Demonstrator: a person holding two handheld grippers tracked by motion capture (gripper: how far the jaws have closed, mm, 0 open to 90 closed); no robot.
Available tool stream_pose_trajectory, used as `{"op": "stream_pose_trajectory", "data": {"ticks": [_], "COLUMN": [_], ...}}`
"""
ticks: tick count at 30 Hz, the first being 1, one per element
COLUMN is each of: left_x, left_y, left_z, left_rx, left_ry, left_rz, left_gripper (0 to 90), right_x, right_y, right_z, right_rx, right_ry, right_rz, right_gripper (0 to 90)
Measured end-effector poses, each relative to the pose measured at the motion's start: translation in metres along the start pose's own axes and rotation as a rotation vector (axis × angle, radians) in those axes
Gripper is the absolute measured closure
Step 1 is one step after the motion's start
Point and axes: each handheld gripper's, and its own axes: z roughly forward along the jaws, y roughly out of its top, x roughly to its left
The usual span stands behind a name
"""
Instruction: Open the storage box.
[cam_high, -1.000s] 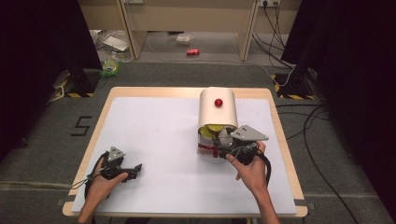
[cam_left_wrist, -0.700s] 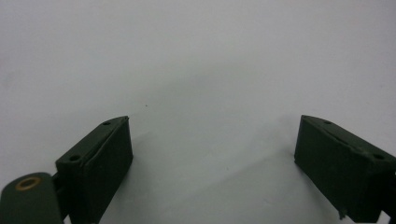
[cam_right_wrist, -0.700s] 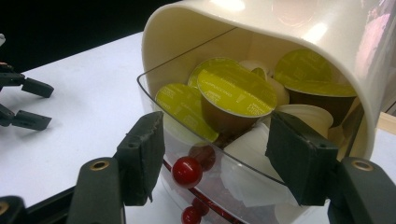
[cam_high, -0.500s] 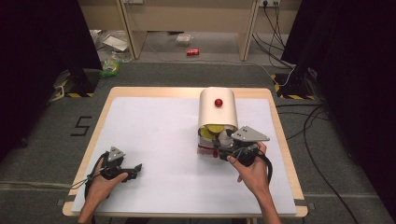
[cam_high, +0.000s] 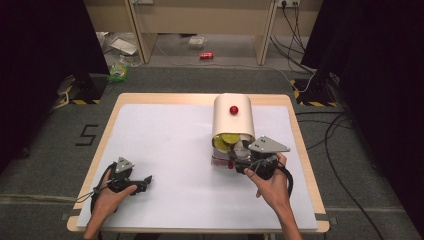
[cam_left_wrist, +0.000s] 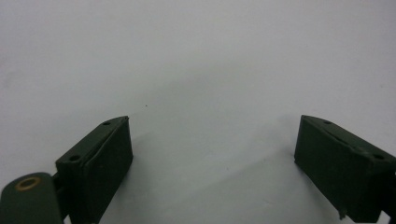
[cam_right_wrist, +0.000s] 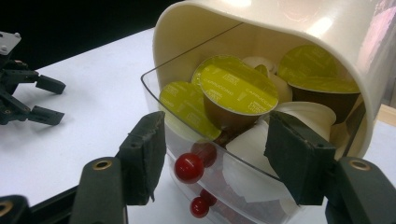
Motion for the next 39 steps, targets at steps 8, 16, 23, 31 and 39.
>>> {"op": "stream_pose_trajectory", "data": {"ticks": [8, 16, 23, 31, 39], "left_x": [0.000, 0.000, 0.000, 0.000, 0.000], "left_y": [0.000, 0.000, 0.000, 0.000, 0.000], "left_z": [0.000, 0.000, 0.000, 0.000, 0.000], "left_rx": [0.000, 0.000, 0.000, 0.000, 0.000], "left_ry": [0.000, 0.000, 0.000, 0.000, 0.000], "left_rz": [0.000, 0.000, 0.000, 0.000, 0.000], "left_gripper": [10.5, 10.5, 10.5, 10.5, 10.5], "right_x": [0.003, 0.008, 0.011, 0.013, 0.016], "right_y": [-0.002, -0.006, -0.009, -0.010, -0.012], "right_z": [-0.004, -0.012, -0.015, -0.018, -0.019], "right_rx": [0.013, 0.022, 0.022, 0.030, 0.031], "right_ry": [0.013, 0.032, 0.038, 0.042, 0.044], "right_rz": [-0.004, -0.018, -0.025, -0.030, -0.033], "right_gripper": [39.5, 40.1, 40.3, 40.3, 40.2]}}
